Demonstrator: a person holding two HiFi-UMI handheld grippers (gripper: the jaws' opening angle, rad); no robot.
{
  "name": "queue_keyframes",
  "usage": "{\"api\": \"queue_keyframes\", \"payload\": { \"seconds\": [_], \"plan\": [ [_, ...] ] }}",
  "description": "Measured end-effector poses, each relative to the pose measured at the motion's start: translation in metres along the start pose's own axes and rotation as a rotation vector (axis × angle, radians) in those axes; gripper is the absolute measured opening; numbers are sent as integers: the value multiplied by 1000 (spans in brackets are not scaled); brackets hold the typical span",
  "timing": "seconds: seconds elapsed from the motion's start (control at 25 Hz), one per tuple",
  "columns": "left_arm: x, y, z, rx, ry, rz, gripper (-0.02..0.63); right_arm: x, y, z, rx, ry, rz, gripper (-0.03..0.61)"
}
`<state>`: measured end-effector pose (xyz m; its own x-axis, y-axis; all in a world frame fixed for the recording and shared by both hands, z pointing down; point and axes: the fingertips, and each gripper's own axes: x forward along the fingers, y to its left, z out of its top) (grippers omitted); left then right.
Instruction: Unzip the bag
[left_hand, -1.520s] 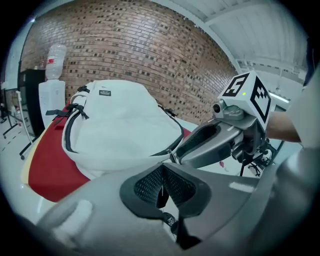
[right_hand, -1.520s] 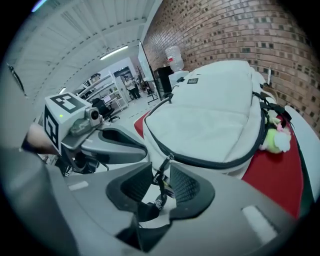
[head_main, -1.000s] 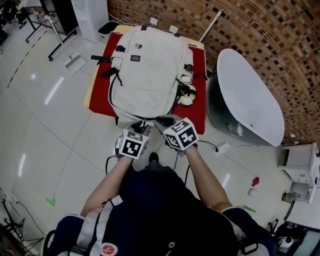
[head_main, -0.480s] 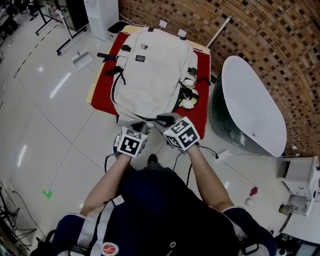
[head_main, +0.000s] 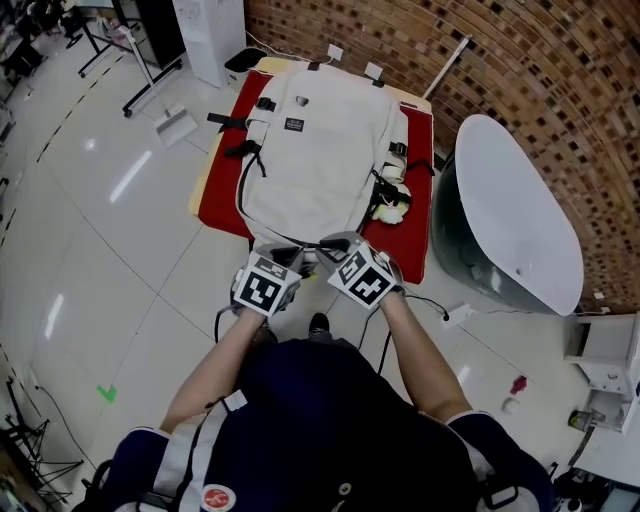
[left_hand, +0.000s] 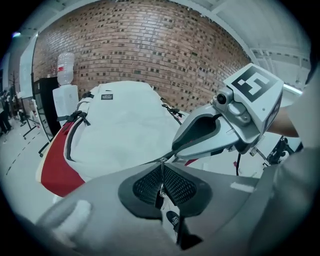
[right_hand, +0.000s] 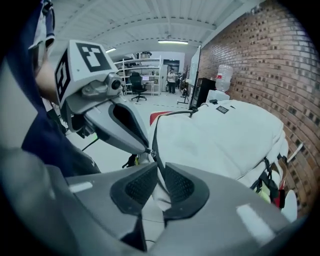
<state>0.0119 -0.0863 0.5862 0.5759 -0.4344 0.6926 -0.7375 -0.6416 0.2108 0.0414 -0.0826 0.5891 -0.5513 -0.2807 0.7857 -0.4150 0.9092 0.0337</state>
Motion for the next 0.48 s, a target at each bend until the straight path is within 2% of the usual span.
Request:
{"api": "queue_keyframes", "payload": {
  "seconds": [0.24,0.36,0.48],
  "plan": [
    [-1,2,1,-7,-3,-56,15,-6,8,13,-64,-13,-11,55],
    [-2,1,3,8,4,-73,15,1,18,11,-106,24,13,71],
    [-3,0,2,16,10,-88,15,8,18,8,-133,48,-9,69]
  ]
}}
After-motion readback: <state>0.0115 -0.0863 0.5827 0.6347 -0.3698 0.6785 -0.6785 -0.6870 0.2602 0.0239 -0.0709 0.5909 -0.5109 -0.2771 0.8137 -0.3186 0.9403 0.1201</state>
